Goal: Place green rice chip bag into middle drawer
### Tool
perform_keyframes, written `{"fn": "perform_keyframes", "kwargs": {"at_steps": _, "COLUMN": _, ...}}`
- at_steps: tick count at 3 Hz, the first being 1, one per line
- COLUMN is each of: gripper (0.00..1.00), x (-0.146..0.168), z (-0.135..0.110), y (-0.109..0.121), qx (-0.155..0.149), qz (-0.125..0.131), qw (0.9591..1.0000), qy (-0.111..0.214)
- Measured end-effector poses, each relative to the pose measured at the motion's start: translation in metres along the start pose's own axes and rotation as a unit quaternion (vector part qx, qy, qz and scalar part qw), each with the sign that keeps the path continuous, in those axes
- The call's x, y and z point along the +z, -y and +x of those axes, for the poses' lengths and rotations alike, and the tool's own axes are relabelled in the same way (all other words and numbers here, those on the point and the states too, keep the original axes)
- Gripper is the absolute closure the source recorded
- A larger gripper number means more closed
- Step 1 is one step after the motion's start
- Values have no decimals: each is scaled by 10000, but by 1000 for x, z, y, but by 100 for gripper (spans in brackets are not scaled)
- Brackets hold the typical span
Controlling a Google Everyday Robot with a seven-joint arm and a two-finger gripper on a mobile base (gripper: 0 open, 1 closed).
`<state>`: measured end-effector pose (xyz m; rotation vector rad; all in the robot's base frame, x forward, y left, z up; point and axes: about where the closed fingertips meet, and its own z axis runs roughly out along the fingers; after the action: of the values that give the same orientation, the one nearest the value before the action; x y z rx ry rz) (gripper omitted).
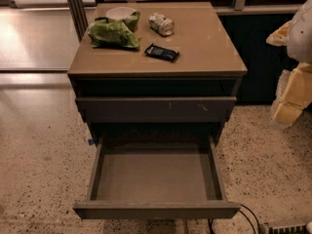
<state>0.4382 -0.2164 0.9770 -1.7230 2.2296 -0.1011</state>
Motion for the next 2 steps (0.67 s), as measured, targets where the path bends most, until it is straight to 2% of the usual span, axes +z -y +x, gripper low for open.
{"fn": "perform_keyframes", "kwargs": {"at_steps": 1, "gripper": 0, "x": 0, "z": 0, "y": 0, "qx": 0, "qz": 0, "qw": 10000, "qy": 1}}
{"fn": "perform_keyframes", "kwargs": {"at_steps": 2, "gripper": 0, "x": -6, "z": -9, "y": 12, "qx": 230, "qz": 78, "qw": 9990, "qy": 366}}
